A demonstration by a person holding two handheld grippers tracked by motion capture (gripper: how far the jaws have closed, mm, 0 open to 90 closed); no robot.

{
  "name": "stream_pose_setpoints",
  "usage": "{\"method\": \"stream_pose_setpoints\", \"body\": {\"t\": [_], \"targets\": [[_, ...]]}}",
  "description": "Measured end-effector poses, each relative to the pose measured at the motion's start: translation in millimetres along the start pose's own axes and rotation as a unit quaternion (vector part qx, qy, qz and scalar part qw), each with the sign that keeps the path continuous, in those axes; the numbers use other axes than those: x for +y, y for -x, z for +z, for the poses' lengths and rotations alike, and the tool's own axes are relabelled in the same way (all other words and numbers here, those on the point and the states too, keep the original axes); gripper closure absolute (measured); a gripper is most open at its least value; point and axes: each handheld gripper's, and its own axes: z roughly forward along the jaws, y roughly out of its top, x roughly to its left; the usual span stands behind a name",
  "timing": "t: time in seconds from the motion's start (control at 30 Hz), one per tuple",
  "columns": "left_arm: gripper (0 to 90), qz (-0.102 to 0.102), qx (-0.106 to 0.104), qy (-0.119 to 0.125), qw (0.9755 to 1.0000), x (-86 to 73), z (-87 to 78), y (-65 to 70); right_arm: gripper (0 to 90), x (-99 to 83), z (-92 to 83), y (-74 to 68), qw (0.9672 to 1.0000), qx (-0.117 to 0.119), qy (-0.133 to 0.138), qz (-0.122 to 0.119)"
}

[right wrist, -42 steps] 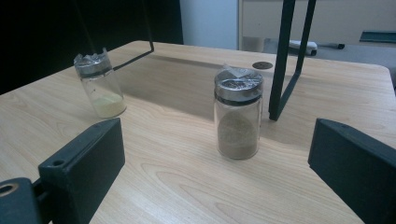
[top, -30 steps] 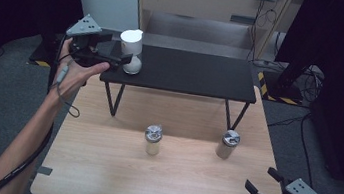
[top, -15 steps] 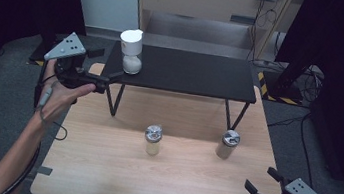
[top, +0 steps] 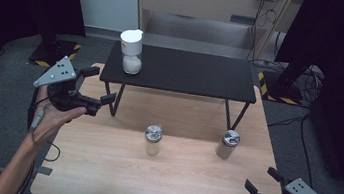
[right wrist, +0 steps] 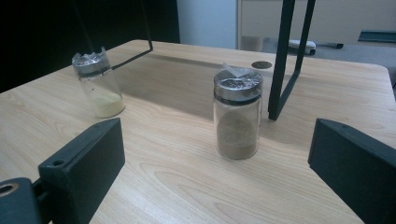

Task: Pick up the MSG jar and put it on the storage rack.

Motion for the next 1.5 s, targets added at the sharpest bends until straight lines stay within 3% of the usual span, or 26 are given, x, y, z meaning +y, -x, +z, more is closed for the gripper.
{"method": "stream_pose_setpoints", "body": {"t": [0.4,0.77,1.1,1.5], "targets": [[2.9,-0.012,-0.023,0.014,0.9996,-34.1,-14.1,11.4,4.2,-0.2,0.0,-0.4,1.0,-0.002,0.0,0.002],[2.9,0.004,-0.035,0.003,0.9994,-55.1,-16.8,24.5,4.3,-0.3,0.2,0.1,1.0,-0.003,0.0,0.003],[3.0,-0.005,-0.057,0.0,0.9984,-76.0,-18.5,31.9,4.3,0.1,-0.1,-0.7,1.0,-0.003,0.0,0.002],[2.9,-0.018,-0.055,-0.007,0.9983,-103.3,-20.7,40.3,4.3,0.1,-0.3,-0.9,1.0,-0.004,0.0,0.001]]}}
